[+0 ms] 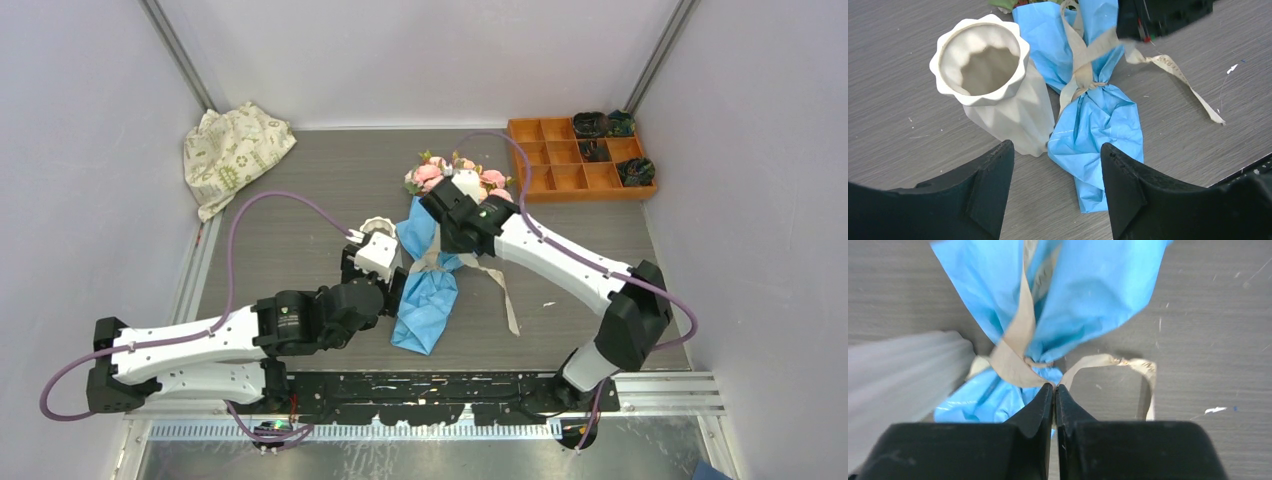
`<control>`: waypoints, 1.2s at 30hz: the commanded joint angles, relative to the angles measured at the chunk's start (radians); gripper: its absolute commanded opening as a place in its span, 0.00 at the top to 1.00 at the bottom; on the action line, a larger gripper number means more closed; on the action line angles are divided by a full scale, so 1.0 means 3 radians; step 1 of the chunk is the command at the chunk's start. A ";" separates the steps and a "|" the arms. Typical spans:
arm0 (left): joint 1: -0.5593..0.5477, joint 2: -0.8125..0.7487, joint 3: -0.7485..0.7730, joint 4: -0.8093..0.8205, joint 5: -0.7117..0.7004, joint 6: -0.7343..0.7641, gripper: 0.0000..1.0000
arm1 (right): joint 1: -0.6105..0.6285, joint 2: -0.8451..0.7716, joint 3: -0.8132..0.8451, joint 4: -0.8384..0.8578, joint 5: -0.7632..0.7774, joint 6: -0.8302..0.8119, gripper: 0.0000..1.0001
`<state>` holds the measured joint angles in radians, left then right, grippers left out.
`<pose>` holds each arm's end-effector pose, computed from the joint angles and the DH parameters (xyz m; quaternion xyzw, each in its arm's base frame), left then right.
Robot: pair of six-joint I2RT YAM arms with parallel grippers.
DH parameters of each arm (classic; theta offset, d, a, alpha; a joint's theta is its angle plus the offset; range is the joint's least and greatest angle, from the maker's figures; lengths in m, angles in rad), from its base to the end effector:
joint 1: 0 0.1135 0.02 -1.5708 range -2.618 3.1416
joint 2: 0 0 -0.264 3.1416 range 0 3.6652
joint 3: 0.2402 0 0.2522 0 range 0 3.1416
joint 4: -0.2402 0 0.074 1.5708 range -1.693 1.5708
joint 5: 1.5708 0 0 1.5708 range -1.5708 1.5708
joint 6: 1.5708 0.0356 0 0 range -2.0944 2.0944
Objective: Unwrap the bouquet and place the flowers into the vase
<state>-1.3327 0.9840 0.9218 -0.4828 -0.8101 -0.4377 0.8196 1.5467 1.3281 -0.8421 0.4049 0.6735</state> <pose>0.0737 -0.1944 0.3269 0.1722 0.8056 -0.1317 0.5513 0.2272 0.2228 0.2897 -0.0186 0.9491 0.0250 0.3135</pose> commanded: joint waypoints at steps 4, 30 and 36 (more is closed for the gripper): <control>0.0006 -0.0120 0.0050 0.0096 -0.0043 -0.0065 0.35 | -0.0354 0.0576 0.1213 -0.0194 0.0336 -0.0368 0.89; 0.0008 0.0240 -0.0318 0.0770 0.0391 -0.0260 0.37 | -0.0259 -0.0601 -0.1009 0.1347 -0.1045 0.0413 0.59; 0.0009 0.0318 -0.0550 0.0904 0.0411 -0.0377 0.38 | -0.0272 -0.0185 -0.0979 0.1489 -0.1057 0.0424 0.59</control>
<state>-1.3331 1.0676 0.7750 -0.3096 -0.6861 -0.5068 0.7422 1.4414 1.0210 -0.4870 0.1036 0.7746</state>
